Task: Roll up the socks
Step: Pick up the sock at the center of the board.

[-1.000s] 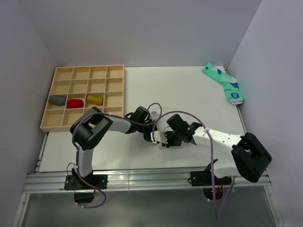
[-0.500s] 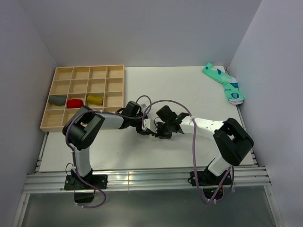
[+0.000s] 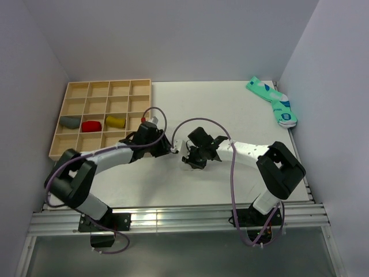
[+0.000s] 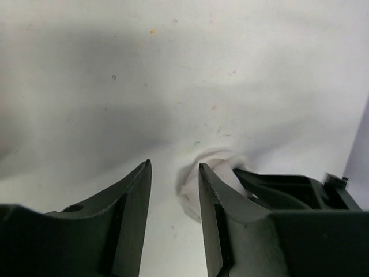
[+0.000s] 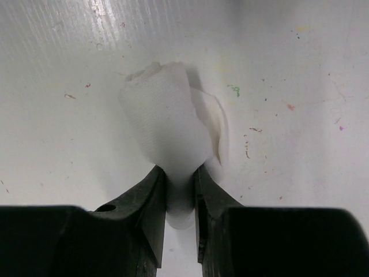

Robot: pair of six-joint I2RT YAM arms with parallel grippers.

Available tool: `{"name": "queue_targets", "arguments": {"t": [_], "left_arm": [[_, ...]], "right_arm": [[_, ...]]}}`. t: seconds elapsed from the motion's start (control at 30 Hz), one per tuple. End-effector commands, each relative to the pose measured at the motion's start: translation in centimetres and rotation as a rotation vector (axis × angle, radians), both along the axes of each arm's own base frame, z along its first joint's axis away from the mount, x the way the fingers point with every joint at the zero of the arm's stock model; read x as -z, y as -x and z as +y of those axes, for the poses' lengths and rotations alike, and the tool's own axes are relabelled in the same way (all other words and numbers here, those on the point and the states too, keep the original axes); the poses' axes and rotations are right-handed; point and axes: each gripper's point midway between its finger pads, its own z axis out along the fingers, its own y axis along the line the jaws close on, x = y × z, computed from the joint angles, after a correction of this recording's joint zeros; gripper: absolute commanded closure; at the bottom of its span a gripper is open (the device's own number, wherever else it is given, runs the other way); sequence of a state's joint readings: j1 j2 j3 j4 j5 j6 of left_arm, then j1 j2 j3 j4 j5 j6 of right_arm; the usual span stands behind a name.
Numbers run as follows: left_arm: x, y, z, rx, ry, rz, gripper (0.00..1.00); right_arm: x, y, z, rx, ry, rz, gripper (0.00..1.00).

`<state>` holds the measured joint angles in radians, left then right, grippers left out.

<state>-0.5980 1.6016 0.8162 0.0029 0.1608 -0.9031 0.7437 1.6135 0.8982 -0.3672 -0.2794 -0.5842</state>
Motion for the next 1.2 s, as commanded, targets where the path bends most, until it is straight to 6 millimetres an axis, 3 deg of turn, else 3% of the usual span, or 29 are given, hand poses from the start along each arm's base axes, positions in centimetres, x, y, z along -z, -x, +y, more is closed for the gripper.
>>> {"name": "queue_targets", "arguments": {"t": [0.0,0.03,0.07,0.3,0.4,0.63,0.87,1.17], "left_arm": [[-2.5,0.3,2.0,-0.107,0.010,-0.069,0.57],[-4.4,0.5,1.8,-0.120,0.062,-0.112,0.58],[-4.1,0.9,2.3,-0.169,0.073,-0.106,0.58],[-7.7,3.7,-1.6,-0.279,0.305,-0.164,0.58],[-9.4,3.8,-2.9,-0.328,0.375,-0.177,0.58],[-11.6,3.1,-3.8,-0.481,0.474,-0.228,0.56],[-12.4,2.6,-4.7,-0.518,0.491,-0.237,0.55],[-14.0,1.9,-4.8,-0.555,0.570,-0.276,0.53]], "right_arm": [[3.1,2.2,-2.4,0.069,0.109,0.103,1.00],[2.9,2.1,-2.4,0.076,0.107,0.100,1.00],[2.7,1.9,-2.1,0.088,0.096,0.096,1.00],[-0.8,-1.0,-0.6,0.187,0.018,-0.008,1.00],[-3.2,-2.5,-0.3,0.234,-0.028,-0.088,1.00],[-9.8,-4.7,1.1,0.326,-0.152,-0.173,1.00],[-13.0,-4.9,1.4,0.360,-0.205,-0.192,1.00],[-15.4,-4.5,1.4,0.377,-0.251,-0.192,1.00]]}}
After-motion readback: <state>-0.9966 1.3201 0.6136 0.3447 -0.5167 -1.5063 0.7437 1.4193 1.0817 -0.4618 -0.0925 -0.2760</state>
